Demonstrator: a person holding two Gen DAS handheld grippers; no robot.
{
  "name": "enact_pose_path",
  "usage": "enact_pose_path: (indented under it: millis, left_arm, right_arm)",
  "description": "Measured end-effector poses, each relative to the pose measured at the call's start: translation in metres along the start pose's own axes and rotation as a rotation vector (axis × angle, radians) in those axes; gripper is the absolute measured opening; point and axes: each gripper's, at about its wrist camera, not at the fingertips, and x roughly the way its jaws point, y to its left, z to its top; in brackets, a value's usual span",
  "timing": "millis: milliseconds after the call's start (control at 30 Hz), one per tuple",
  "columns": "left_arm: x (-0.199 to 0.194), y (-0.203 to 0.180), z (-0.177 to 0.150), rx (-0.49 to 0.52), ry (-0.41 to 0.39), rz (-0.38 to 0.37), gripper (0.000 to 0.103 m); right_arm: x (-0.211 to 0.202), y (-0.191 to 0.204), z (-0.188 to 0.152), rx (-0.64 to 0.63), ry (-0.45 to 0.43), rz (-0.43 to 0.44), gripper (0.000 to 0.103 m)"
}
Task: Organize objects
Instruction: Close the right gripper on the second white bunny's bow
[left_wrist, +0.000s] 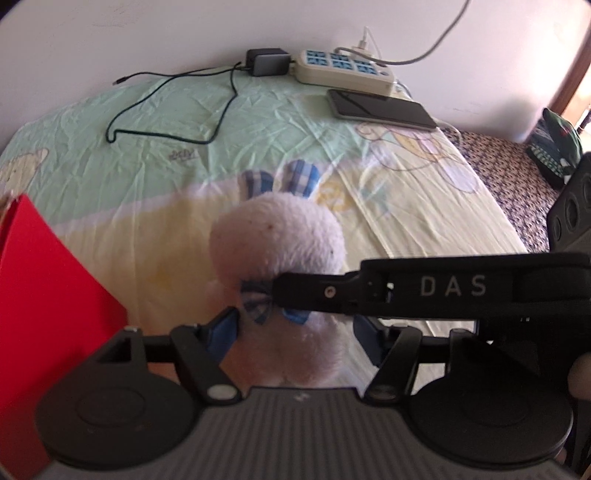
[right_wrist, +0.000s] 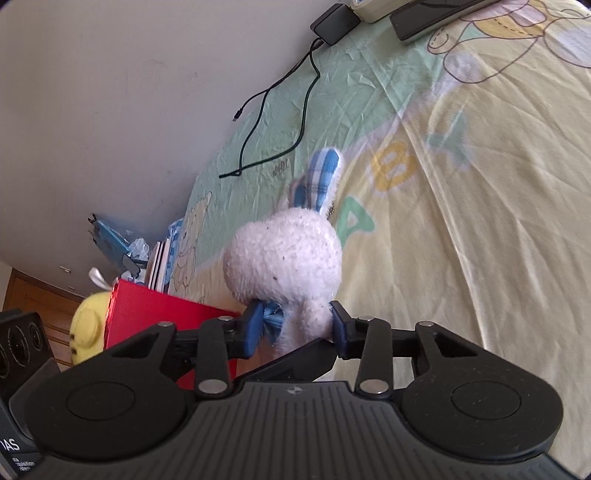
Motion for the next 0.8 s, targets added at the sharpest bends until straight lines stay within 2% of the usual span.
enact_pose_path:
  millis: [167,500,667,800]
  left_arm:
    - [-0.020,-0.007,-0.023,0.023,0.039,-0.074,0.065]
    - [-0.060,-0.033,-0.096,0.128,0.098,-0.157,0.068]
    - [-0.074,-0.043,-0.122,0.160,0.132,-0.200,0.068]
    - [-0.081,-0.046,-0.137,0.169,0.152,-0.226,0.068]
  right_arm:
    - [-0.024,0.010,-0.032,-0.077,0.049,-0.027,0.039]
    - [-0.064,0.014,-0.111,-0.036,0.131,-0.048,0.039]
    - [-0.076,0.026,-0.132,-0.082,0.154,-0.083,0.039]
    - [-0.084,0.024,-0.145,-0.072,0.172,-0.091,0.040]
